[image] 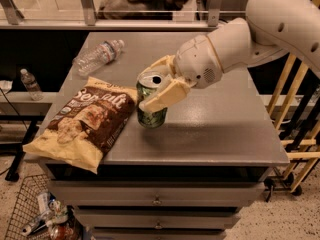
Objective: Move green can near brown chip bag
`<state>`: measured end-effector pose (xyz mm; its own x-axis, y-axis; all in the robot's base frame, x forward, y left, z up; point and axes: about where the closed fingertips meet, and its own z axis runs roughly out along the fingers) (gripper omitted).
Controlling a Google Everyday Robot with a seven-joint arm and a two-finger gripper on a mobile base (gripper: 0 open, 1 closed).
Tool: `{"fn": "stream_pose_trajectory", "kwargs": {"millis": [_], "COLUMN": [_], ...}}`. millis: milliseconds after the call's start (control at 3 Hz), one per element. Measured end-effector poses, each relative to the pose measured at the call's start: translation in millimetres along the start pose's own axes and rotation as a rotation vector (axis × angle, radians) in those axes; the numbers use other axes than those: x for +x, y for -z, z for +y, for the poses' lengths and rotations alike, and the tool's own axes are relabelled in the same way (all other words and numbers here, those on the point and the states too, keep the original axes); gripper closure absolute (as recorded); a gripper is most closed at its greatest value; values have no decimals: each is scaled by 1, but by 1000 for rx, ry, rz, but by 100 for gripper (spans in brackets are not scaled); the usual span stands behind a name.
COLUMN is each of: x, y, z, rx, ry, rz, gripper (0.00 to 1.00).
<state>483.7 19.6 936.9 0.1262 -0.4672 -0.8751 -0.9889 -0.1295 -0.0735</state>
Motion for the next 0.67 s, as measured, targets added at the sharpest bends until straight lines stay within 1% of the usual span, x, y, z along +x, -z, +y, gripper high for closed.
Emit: {"fn": "stream_pose_trajectory", "kwargs": {"millis": [333,667], "x": [6,2], "y": [-25,-44], "z": [2,-6], "rx": [-45,-40], "ry": [0,24], "rz": [-1,-12], "gripper": [100,100]}}
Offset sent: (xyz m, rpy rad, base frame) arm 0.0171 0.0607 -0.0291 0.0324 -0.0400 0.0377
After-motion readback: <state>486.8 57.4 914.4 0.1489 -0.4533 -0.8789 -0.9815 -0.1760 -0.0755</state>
